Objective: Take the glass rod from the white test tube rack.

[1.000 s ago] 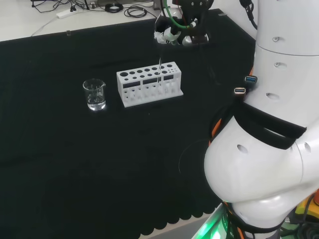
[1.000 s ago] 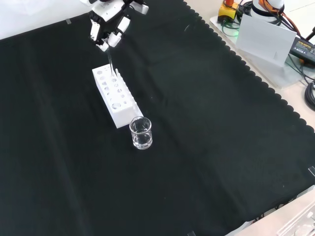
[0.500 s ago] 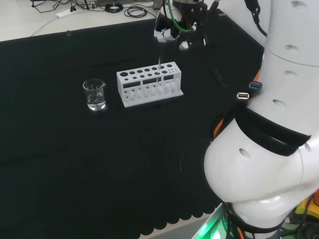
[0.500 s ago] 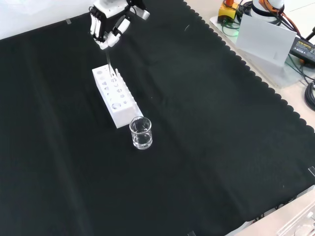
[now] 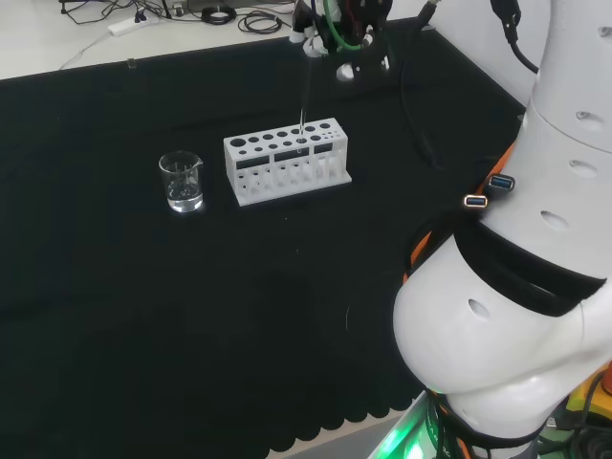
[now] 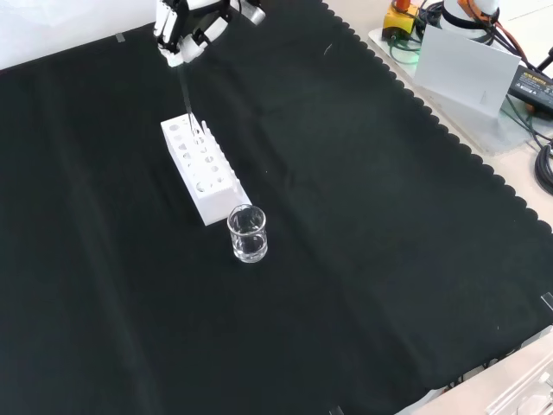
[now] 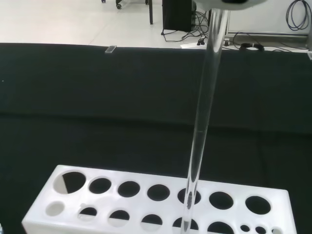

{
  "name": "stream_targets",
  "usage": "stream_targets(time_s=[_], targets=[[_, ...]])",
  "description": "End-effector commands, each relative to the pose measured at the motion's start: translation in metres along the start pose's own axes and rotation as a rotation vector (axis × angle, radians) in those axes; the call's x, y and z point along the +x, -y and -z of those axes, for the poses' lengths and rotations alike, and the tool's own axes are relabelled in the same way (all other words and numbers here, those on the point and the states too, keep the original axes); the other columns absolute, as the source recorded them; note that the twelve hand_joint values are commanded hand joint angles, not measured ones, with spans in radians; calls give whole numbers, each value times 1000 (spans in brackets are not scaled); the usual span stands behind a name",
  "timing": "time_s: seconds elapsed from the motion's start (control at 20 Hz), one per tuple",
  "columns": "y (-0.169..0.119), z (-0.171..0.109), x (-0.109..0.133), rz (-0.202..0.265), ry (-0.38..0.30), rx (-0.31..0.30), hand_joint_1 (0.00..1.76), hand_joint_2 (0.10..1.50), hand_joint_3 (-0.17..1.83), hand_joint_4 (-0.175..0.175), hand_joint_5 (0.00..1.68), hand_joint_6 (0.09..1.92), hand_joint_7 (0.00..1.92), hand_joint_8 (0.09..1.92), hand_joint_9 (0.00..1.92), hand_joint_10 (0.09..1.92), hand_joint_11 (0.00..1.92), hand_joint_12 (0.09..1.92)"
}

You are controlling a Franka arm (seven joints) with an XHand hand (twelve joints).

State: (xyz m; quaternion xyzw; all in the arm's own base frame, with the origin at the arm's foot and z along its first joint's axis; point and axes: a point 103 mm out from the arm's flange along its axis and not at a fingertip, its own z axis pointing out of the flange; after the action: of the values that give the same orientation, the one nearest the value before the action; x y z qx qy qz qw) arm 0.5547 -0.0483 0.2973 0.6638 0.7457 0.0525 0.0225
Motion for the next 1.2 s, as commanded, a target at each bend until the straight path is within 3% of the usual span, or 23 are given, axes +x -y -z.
stream_targets(time_s=[0.05,0.3,0.45,0.55,0.95,1.2], targets=[[16,51,12,-7,92,90,1522,1010,-2,-175,1140,463,940,1052,1117,1150,1295,521],[34,75,21,-20,126,135,1525,1001,-2,-175,1189,375,966,1011,1134,1129,1300,505],[42,87,26,-31,134,151,1507,1096,3,-175,934,769,775,1243,947,1402,1039,910],[48,94,30,-35,138,153,1504,1118,1,-175,876,860,734,1295,905,1467,981,1002],[59,119,48,-37,138,124,1503,1126,0,-175,859,886,725,1305,890,1490,961,1035],[68,132,61,2,127,93,1502,1125,0,-175,861,884,727,1301,890,1488,960,1040]])
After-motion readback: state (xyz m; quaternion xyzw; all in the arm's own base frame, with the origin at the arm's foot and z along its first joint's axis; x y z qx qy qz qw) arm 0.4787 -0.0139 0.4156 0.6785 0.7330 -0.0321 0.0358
